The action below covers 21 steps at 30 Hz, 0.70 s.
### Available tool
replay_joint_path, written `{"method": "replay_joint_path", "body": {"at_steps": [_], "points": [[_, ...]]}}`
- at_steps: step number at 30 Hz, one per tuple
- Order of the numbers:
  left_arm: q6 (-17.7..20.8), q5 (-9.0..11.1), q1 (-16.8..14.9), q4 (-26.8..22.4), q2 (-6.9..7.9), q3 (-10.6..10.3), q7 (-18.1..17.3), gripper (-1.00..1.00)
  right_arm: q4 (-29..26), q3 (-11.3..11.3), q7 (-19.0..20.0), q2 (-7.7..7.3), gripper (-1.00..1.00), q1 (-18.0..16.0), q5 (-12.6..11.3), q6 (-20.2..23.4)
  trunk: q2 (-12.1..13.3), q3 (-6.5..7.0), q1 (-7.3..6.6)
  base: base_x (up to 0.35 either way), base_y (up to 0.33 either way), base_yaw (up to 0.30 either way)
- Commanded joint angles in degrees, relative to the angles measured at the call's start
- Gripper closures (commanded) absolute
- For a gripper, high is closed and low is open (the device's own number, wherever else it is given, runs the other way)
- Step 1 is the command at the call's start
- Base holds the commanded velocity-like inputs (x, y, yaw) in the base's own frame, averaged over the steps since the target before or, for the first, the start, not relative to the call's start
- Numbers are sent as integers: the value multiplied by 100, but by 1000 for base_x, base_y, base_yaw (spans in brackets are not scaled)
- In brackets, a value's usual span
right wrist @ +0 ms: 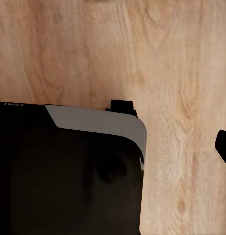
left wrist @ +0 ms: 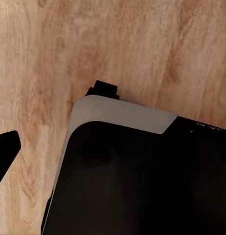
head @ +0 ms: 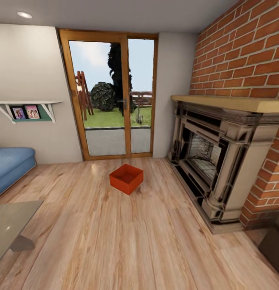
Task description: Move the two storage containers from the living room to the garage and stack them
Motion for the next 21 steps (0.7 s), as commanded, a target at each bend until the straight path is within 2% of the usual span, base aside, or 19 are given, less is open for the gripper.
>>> {"method": "replay_joint_path", "body": {"at_steps": [1,9,21], "points": [[36,42,0,-15,0,-37,22,-100,17,44,18,0,-100,-7,-25,-34,-3,-6,3,325,0,269],[38,41,0,-15,0,-33,22,-100,17,48,18,-2,-100,-7,-25,-25,-3,-6,3,325,0,239],[41,42,-1,-15,0,-35,22,-100,17,69,9,-22,-100,-7,17,-31,-3,-6,3,325,0,28]]}}
